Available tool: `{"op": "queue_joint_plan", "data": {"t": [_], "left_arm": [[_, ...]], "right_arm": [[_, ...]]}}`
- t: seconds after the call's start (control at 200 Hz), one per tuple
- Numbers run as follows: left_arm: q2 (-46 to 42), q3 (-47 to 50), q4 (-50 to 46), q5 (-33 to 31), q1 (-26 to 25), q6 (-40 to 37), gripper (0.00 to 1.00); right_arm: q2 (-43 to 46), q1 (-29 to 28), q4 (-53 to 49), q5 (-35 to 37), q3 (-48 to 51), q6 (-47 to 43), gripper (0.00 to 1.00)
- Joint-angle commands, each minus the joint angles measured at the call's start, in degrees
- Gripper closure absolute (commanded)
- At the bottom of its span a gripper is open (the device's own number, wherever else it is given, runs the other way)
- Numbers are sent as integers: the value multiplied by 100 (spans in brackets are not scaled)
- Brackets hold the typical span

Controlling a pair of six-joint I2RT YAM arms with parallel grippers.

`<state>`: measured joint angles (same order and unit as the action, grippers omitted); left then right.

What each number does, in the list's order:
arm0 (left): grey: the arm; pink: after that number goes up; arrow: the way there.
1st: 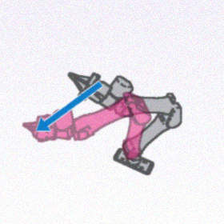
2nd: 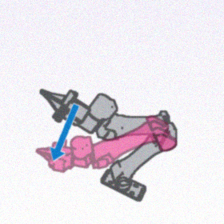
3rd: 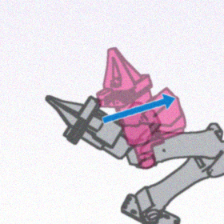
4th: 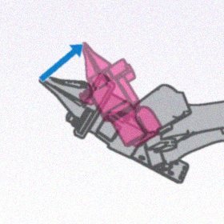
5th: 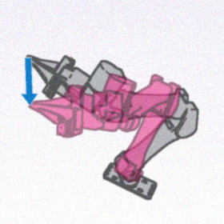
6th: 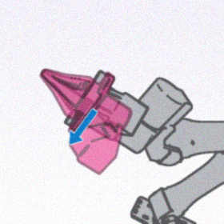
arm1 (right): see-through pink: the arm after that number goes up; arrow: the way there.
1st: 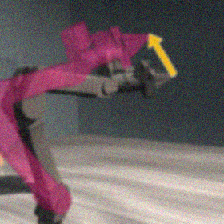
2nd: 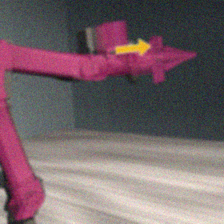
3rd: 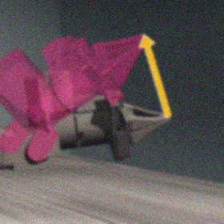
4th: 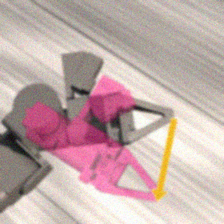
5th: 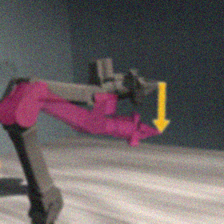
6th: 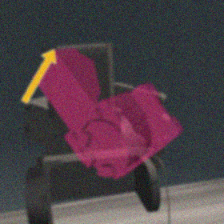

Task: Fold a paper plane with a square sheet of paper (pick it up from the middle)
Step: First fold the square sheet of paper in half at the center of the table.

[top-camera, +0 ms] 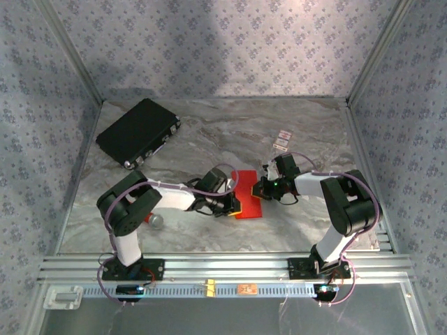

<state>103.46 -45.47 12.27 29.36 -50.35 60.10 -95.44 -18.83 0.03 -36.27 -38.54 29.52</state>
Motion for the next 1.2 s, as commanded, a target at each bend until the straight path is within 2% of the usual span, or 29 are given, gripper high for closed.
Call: {"op": "queue_joint_plan", "data": {"t": [0.0, 0.25, 0.615, 0.829, 0.949, 1.029, 1.194], "left_arm": [[109, 236, -4, 108, -102, -16, 94], [-79, 485, -408, -58, -190, -244, 95], [-536, 340, -1429, -309, -485, -921, 95], [-835, 478, -1139, -209, -494, -849, 95], [-1459, 689, -798, -650, -483, -604, 93], [-1635, 679, -585, -746, -317, -527, 91], [-1145, 343, 42, -282, 204, -236, 92]], "right_arm": [[-209, 82, -687, 612, 205, -59, 100], [-210, 90, -684, 622, 218, -51, 100], [-189, 99, -683, 631, 242, -44, 100], [-168, 90, -654, 565, 237, -34, 100], [-130, 73, -656, 510, 196, -59, 100], [-132, 70, -703, 520, 149, -69, 100], [-134, 67, -711, 552, 137, -45, 100]]}}
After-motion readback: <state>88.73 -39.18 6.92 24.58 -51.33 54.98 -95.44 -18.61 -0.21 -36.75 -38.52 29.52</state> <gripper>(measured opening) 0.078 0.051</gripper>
